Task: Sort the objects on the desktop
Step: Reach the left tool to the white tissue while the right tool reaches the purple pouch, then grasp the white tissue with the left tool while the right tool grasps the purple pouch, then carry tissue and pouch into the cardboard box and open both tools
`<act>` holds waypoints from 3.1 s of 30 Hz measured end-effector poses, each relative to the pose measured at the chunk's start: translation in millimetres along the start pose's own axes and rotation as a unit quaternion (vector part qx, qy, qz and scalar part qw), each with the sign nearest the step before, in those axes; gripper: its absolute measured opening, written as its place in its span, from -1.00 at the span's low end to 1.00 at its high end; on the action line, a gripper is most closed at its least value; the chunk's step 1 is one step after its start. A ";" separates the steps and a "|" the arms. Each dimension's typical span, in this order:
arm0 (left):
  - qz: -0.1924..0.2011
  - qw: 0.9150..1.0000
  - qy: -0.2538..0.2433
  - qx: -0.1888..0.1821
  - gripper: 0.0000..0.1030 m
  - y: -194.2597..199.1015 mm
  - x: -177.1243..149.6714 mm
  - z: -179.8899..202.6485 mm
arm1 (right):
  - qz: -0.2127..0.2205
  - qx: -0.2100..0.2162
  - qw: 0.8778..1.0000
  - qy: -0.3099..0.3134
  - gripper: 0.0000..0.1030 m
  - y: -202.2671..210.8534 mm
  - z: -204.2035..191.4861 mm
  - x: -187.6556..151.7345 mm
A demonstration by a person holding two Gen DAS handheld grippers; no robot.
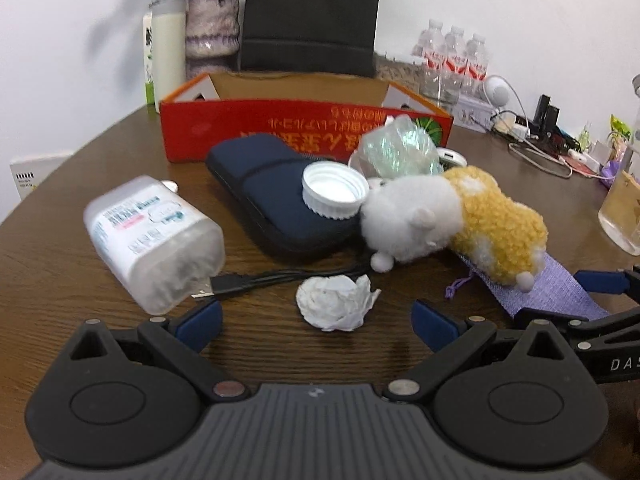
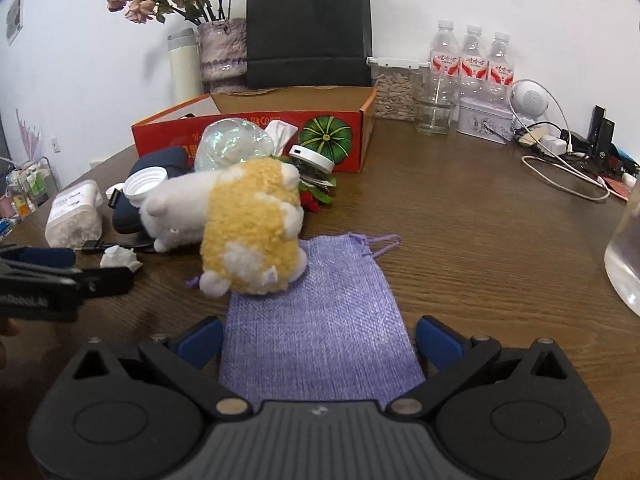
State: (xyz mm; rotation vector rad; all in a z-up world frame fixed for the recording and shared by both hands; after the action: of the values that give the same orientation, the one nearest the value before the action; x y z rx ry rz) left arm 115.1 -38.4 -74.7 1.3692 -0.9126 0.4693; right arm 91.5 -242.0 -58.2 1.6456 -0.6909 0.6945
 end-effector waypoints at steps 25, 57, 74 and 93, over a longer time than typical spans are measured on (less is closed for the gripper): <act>-0.011 0.999 -0.016 0.032 0.95 -12.0 5.6 5.7 | -0.004 -0.002 1.000 0.012 1.00 -7.6 -6.8 4.1; 0.091 0.996 0.002 -0.023 -0.55 49.1 11.6 -16.5 | 0.070 0.031 0.997 -0.017 -0.80 63.7 -34.8 15.8; 0.182 0.983 0.007 -0.022 -0.55 71.0 81.7 -58.9 | 0.174 0.065 0.983 -0.009 -0.80 84.4 -85.4 97.5; 0.171 0.984 0.044 -0.013 -0.55 -66.0 201.7 -106.6 | 0.134 0.103 0.982 -0.082 -0.80 -82.0 -83.2 229.1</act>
State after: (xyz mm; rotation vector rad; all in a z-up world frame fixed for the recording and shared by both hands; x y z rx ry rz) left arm 313.8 8.3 46.8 1.1617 -1.0818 0.7693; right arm 296.0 -163.5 76.6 1.8331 -0.9994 0.8506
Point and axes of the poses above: each gripper's, at about its wrist camera, not at the fingertips, and y roughly against the way its jaws point, z to its right, x to its top, the point moved 6 cm from there along -y, roughly the way its jaws point, and after that the axes turned 9 degrees about -y, right-handed, at the moved point
